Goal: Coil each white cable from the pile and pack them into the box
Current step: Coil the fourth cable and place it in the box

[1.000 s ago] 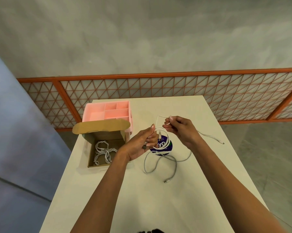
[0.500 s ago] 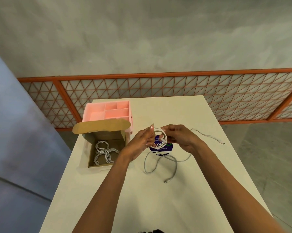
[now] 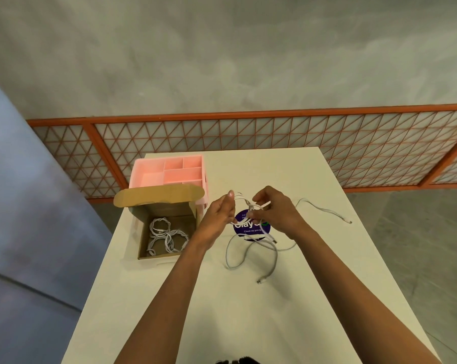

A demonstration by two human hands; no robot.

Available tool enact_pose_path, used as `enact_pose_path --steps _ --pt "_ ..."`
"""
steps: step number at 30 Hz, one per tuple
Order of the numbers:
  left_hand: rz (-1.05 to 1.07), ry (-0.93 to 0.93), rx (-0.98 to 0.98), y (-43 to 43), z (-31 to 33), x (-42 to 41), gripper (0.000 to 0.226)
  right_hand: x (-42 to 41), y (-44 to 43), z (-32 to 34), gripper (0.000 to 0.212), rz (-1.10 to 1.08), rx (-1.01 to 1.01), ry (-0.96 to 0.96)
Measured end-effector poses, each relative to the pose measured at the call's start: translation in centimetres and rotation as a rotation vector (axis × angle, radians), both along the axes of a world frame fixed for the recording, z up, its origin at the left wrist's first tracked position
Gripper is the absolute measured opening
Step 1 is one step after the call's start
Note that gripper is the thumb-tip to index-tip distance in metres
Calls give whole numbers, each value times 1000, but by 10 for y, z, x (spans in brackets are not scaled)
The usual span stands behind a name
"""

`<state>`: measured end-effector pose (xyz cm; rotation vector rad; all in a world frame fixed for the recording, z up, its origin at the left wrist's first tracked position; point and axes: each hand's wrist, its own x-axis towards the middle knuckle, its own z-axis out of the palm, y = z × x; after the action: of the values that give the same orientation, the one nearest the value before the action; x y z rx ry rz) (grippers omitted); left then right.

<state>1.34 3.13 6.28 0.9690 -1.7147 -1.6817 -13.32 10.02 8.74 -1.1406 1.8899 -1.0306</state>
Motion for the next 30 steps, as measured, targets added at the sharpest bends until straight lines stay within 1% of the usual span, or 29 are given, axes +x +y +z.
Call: enact_pose_path --steps 2,4,5,8,11,13,17,21,27,30 --pt "38 -16 -28 -3 -3 2 40 1 -2 -1 26 -49 -29 65" --pt "55 -16 -36 -5 -4 3 40 4 -3 1 16 -22 -74 120" --pt "54 -20 -36 -5 -4 2 40 6 -3 2 13 7 -90 188" --pt "35 -30 -16 -4 -5 1 41 8 -3 4 17 77 -135 377" --pt "11 -34 4 -4 -3 2 42 8 -4 5 19 126 -142 442" --pt "-14 -37 -3 -1 -1 1 40 8 -3 5 18 169 -142 438" --pt "-14 -54 -54 5 -2 -1 35 8 -1 9 17 214 -152 326" --pt "-1 -67 -64 8 -9 -2 32 1 0 16 17 190 -131 39" --pt "-56 -46 -67 17 -10 -6 34 -16 1 11 19 22 -145 -291" --pt "-100 -4 -15 18 -3 -6 33 -20 2 9 21 -67 -148 -445"
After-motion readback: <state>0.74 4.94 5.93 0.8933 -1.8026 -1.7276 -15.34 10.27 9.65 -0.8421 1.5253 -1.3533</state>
